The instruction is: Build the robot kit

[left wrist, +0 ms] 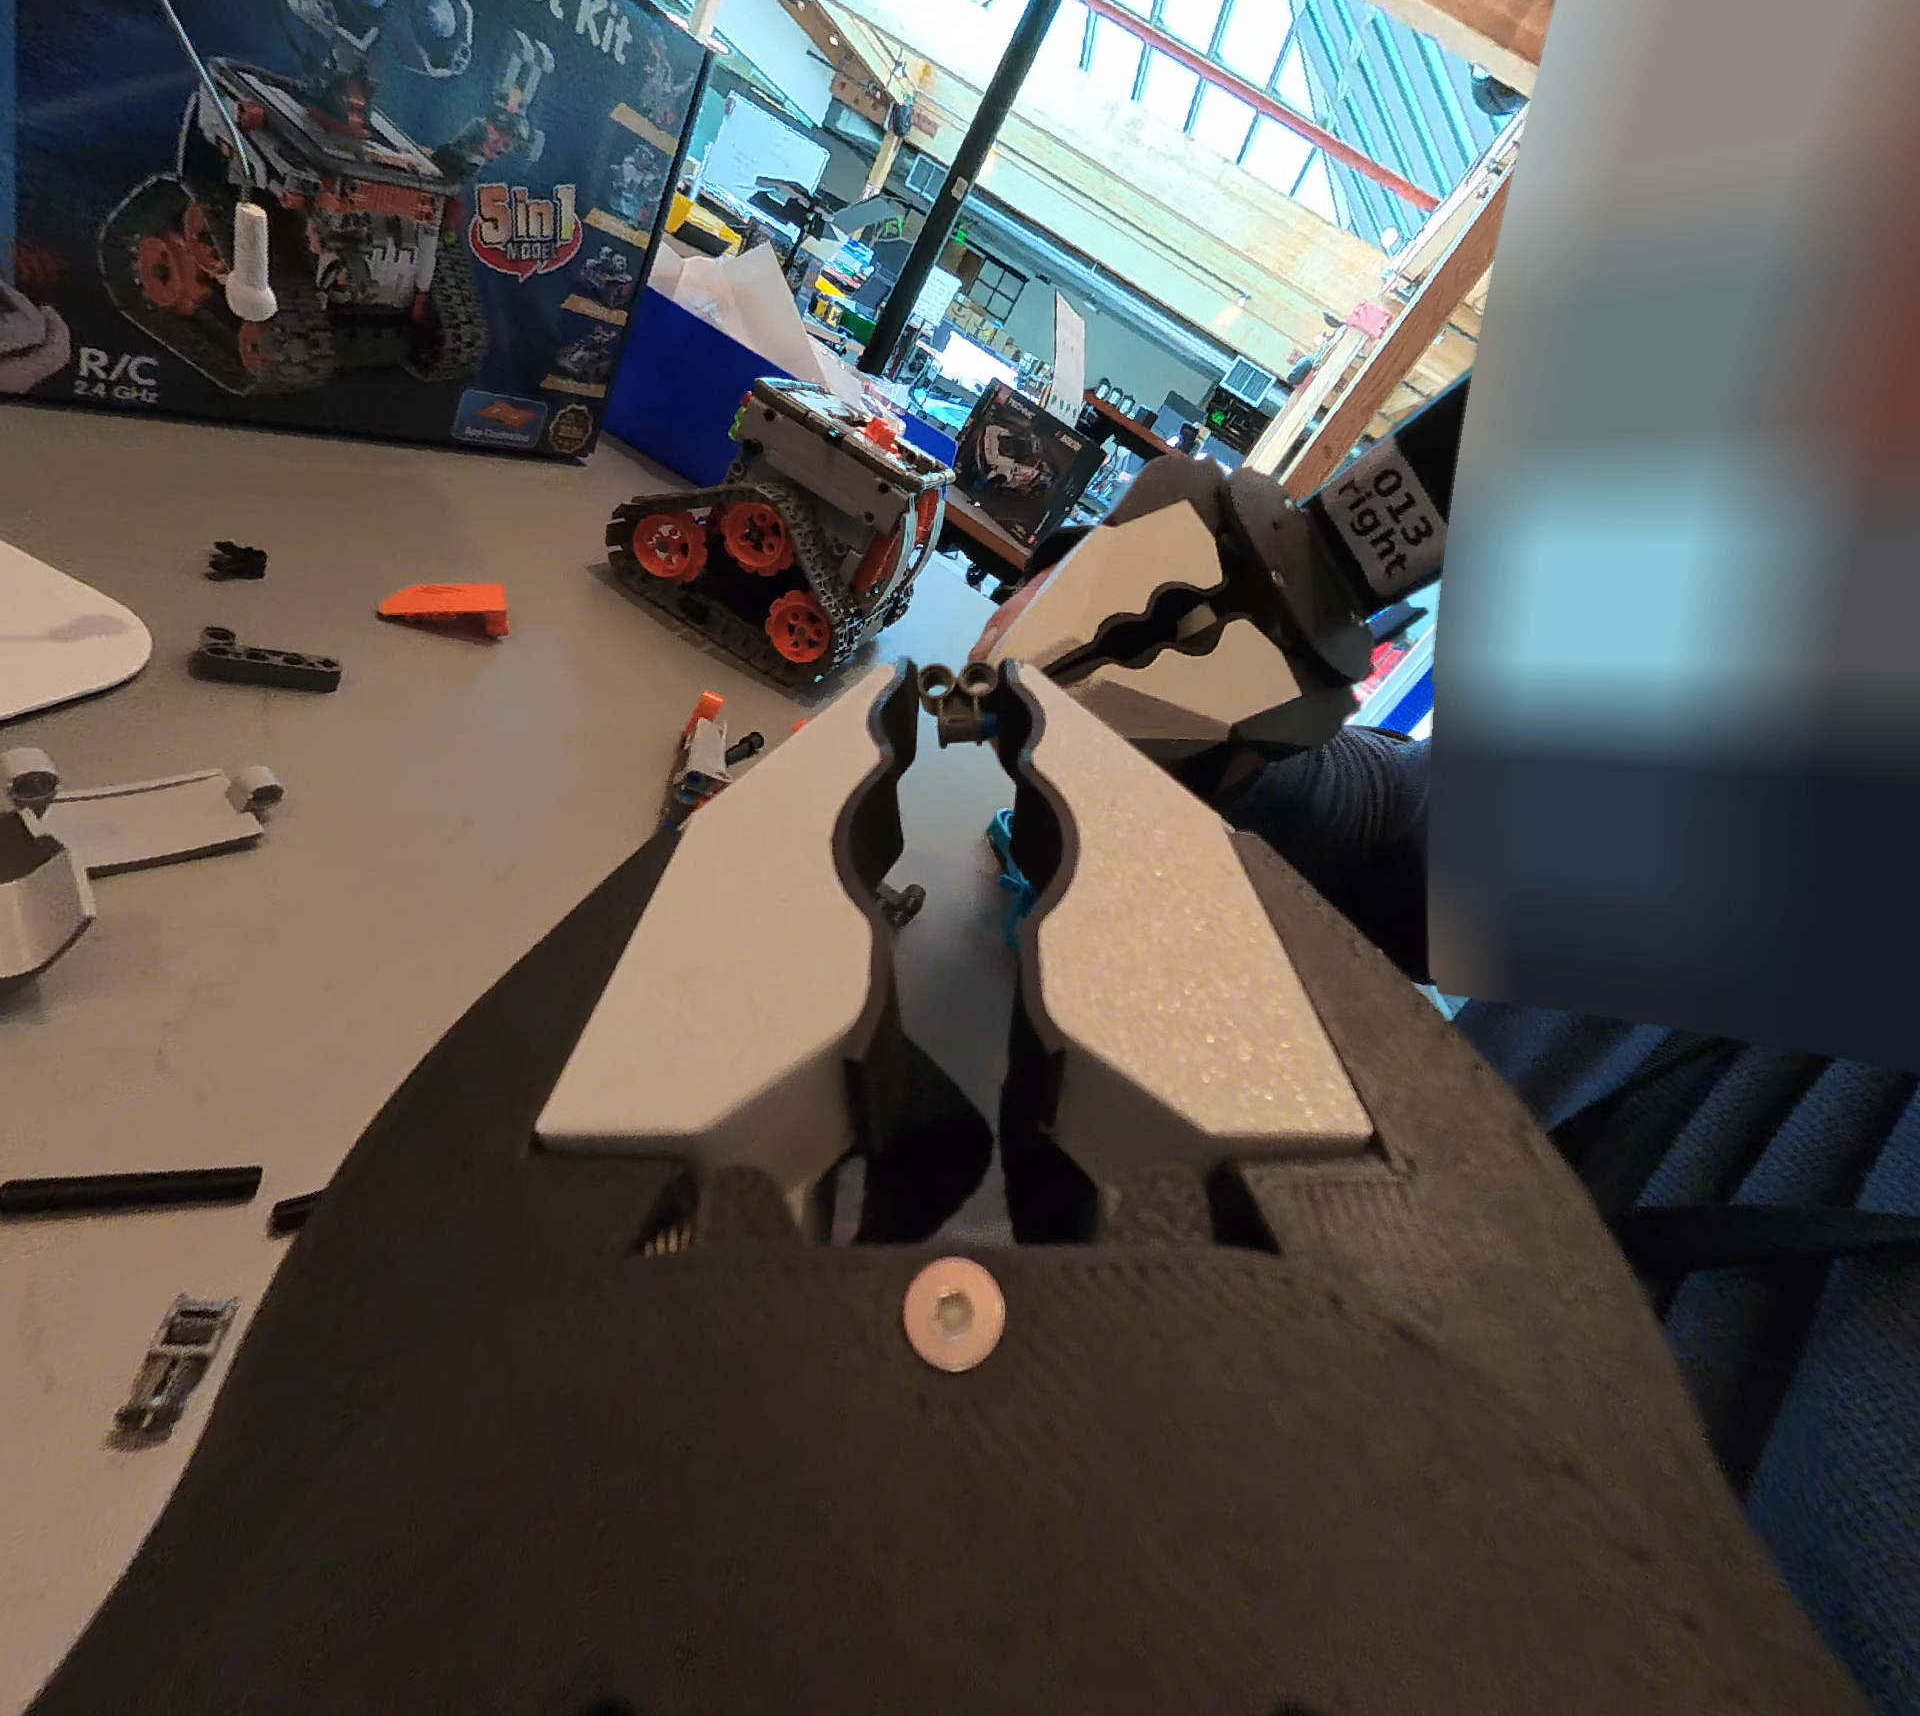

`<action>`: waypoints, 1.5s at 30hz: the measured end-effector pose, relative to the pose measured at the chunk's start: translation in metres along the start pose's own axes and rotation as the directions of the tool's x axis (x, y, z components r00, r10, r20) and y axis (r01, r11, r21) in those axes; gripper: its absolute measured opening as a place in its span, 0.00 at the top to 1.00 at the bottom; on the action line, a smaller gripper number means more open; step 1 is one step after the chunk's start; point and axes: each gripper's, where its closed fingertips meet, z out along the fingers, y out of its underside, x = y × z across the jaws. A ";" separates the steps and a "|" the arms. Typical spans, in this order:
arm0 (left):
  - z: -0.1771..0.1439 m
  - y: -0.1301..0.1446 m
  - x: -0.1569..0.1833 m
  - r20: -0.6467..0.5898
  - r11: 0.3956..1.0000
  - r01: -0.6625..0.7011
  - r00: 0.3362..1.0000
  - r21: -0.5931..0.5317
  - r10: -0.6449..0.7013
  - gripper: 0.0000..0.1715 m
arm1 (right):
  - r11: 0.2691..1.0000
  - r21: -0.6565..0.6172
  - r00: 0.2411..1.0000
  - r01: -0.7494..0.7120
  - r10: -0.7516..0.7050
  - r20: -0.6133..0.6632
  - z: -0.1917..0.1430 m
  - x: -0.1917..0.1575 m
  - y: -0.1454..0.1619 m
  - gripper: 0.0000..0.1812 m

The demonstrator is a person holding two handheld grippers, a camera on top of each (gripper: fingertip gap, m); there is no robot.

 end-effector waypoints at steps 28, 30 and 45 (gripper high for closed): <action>-0.031 0.017 0.006 0.088 0.934 -0.321 0.937 -0.159 0.338 0.92 | 0.983 -0.167 0.997 -0.071 0.074 0.013 -0.024 -0.020 0.021 0.98; -0.030 0.019 0.005 0.093 0.927 -0.334 0.931 -0.172 0.353 0.92 | 0.981 -0.188 0.999 -0.040 0.037 -0.022 -0.027 -0.035 0.025 0.96; -0.008 0.091 -0.005 -0.080 0.618 -0.548 0.781 -0.563 0.620 0.92 | 0.490 -0.411 0.530 -0.769 0.130 -0.838 -0.407 0.006 0.229 0.81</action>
